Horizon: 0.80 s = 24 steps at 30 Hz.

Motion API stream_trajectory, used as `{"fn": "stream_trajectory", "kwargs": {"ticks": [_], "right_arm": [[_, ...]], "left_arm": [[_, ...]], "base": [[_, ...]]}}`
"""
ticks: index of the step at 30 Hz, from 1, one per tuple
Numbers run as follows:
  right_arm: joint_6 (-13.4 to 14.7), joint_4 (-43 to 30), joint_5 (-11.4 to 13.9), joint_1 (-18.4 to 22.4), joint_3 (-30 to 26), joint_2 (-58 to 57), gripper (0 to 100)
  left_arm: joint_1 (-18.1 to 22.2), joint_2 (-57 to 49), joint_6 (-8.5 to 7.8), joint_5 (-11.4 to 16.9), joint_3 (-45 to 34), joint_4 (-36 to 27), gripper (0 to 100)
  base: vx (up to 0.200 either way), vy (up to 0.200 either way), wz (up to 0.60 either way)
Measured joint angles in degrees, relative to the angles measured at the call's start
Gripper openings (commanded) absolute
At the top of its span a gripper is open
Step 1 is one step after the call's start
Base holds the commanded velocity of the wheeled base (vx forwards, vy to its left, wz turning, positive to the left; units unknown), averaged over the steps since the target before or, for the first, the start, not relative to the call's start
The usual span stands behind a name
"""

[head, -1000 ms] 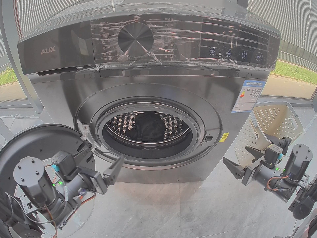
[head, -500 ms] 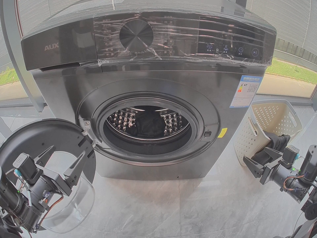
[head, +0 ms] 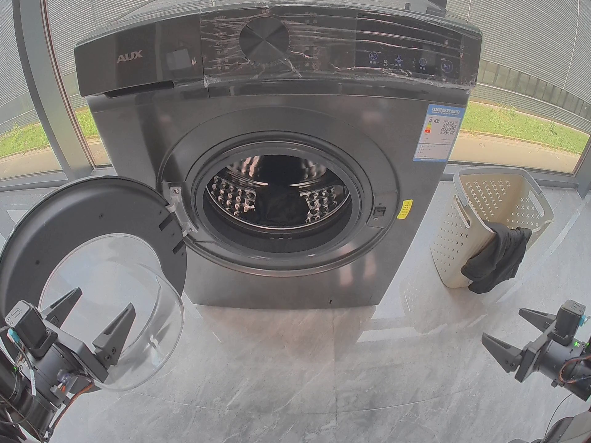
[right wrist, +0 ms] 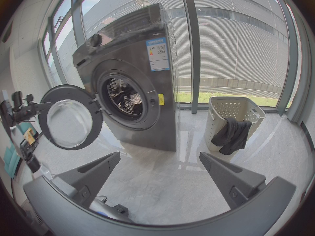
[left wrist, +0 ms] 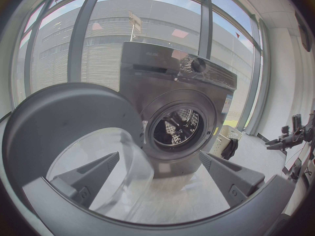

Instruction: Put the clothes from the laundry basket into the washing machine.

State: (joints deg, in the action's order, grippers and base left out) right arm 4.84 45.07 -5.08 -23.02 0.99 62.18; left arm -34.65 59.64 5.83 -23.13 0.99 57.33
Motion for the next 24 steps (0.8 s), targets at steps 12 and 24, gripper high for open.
{"fn": "stream_trajectory", "kwargs": {"ticks": [12, 24], "right_arm": [[-0.7, -21.5, 0.7, 6.2, 0.0, -29.9, 100], [-0.8, -33.5, 3.6, 14.3, 0.0, -49.7, 100]], "left_arm": [[4.5, -20.2, 2.77, 0.8, 0.0, -26.6, 100], [17.4, -45.4, -0.9, 14.8, 0.0, -47.0, 100]], "base": [[0.0, 0.0, 0.0], [0.0, 0.0, 0.0]]}}
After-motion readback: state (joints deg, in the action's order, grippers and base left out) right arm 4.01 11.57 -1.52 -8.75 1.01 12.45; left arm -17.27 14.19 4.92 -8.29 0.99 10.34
